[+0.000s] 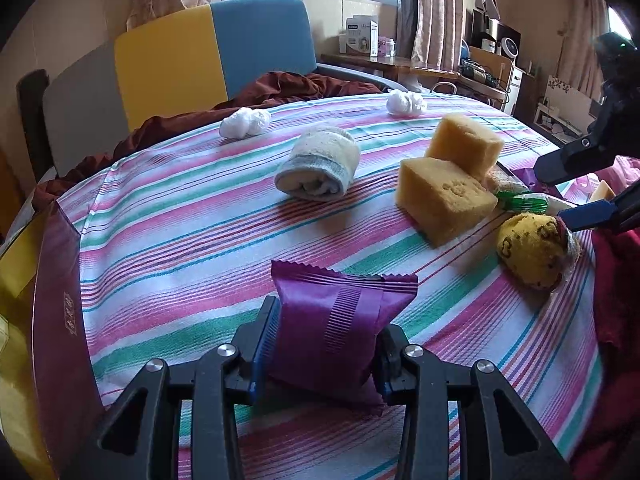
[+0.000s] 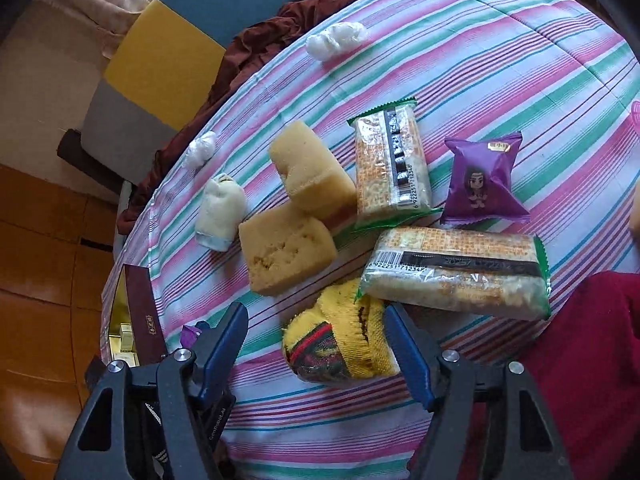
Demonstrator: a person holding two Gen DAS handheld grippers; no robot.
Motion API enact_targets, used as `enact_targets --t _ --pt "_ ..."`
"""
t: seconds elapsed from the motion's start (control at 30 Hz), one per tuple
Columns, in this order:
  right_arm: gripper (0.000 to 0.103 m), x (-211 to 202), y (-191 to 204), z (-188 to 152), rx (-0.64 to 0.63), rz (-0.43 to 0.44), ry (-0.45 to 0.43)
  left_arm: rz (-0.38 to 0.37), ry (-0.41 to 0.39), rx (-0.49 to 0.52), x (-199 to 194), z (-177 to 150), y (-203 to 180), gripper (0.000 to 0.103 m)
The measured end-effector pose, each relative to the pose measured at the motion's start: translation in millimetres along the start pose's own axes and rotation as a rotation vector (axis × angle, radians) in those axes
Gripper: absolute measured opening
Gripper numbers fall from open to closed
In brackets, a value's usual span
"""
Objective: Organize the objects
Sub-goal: 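Hold the purple packet in left tool while right tool grasps the yellow towel bundle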
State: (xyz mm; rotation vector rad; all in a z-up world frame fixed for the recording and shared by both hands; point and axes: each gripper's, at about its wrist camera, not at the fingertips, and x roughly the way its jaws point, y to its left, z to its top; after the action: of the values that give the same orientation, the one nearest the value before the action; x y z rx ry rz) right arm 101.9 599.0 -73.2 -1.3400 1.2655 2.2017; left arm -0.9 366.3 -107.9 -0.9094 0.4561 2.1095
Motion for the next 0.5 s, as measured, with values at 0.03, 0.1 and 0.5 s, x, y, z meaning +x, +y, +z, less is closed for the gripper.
enact_targets --t 0.03,0.1,0.5 --pt "0.073 2.2 1.3 0.3 -0.005 -0.006 0.01 -0.001 -0.001 0.0 0.1 0.0 0.3 0.042" --pt "0.075 6.6 6.0 0.5 -0.027 -0.039 0.028 -0.003 -0.001 -0.002 0.0 -0.1 0.7 0.042" --pt "0.059 55.5 58.0 -14.1 -0.357 -0.457 0.145 0.003 -0.004 0.004 0.5 0.5 0.6 0.042"
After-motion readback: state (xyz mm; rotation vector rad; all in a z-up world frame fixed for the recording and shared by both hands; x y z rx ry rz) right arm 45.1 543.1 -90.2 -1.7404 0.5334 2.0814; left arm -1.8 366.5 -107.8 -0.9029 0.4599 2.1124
